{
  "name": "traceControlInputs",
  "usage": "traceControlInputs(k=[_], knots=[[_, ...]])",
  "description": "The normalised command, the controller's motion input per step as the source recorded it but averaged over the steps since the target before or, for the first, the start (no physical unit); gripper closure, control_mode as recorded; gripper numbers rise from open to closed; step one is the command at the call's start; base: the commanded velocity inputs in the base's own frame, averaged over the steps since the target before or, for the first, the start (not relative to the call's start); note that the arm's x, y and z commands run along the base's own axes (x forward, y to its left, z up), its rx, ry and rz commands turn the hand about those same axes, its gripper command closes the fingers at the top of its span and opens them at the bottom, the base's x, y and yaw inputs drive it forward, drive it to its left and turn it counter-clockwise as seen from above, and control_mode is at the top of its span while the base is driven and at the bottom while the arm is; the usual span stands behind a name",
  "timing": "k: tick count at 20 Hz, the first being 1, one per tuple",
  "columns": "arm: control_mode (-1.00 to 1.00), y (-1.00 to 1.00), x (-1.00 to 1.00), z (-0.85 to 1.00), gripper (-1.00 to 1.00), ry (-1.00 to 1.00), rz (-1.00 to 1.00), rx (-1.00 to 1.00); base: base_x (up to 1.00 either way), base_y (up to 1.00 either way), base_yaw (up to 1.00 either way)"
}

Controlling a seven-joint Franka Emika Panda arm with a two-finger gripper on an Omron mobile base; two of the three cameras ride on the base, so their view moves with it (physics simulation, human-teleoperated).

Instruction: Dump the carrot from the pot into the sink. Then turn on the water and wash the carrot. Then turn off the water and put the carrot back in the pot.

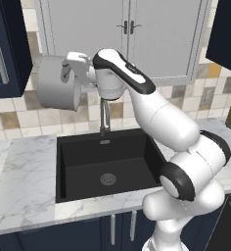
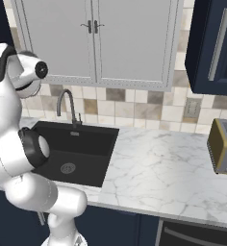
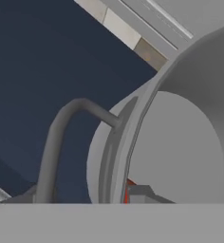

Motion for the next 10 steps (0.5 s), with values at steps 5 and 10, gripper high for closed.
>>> traceControlInputs(k=[5, 10], knots=[[-1.0, 0.0, 0.14, -0.24, 1.0, 0.12, 0.0, 0.05, 0.0, 0.0, 0.0], [-1.0, 0.0, 0.13, -0.31, 1.0, 0.11, 0.0, 0.06, 0.0, 0.0, 0.0]])
